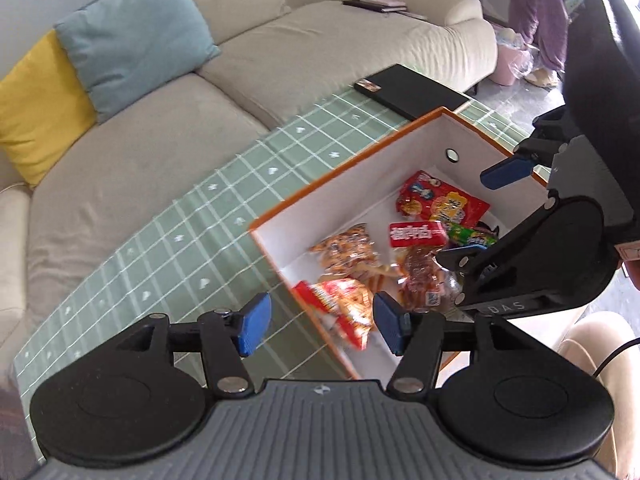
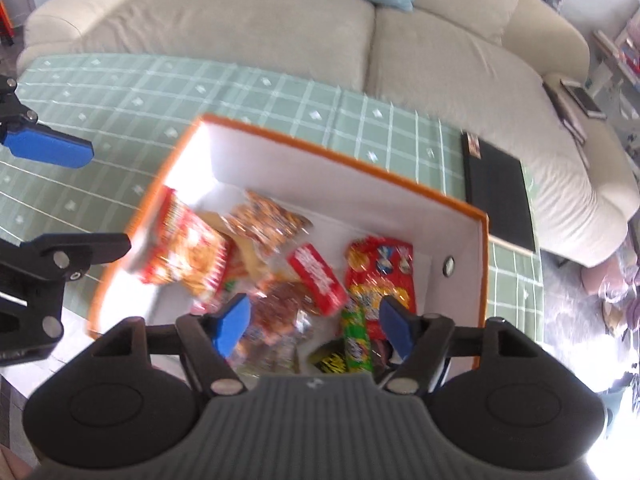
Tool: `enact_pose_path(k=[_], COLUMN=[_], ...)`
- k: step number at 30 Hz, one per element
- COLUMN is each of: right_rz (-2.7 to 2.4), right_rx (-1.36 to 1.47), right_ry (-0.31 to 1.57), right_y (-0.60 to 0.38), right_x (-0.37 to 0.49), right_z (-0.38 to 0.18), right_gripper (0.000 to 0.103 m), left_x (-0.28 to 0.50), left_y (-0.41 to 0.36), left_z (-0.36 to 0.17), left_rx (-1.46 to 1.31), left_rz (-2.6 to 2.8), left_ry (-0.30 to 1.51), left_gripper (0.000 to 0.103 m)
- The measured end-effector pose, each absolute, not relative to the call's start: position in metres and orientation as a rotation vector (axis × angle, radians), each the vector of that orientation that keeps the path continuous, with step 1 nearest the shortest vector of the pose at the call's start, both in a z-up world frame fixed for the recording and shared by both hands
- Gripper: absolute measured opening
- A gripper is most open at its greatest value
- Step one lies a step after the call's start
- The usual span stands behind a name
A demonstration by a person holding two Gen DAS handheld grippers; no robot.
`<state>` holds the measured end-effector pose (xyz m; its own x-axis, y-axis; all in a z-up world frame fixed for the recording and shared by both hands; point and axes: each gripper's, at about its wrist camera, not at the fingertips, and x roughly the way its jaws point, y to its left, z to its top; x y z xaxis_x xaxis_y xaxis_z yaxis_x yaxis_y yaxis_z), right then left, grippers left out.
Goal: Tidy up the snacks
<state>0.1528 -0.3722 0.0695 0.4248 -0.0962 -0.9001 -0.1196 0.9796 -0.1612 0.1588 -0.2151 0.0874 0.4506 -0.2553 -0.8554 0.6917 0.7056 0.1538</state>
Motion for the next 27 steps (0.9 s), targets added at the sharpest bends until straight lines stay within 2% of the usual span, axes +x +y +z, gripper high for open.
enact_pose_path(k=[3, 8, 11, 27], right_rz=[0.037, 0.072, 0.083, -0.069], right_rx=[-0.216, -0.174, -0.156, -0.119], right_ry=[1.074, 0.982, 0.916, 0.545], right_y=[-0.350, -0.311, -0.285, -0.197], right_x=[0.145, 0.125, 0.107, -0.022], right_z=[0.087, 0.106, 0.111, 0.075], right_gripper=[0.076, 0.077, 0.082, 0.083], left_x=[0.153, 0.140, 0.131, 0.032], left_y=[-0.189, -0.140, -0.107, -0.003], left_z=[0.098, 0.108, 0.107, 0.060], left_rx=[0.516, 0.418, 0.325, 0.134], left_rz=[-0.565, -0.462, -0.393, -0.146], left_ry=[0.900, 0.861, 0.845, 0.613], left_gripper=[0.072, 0.072, 0.072, 0.072])
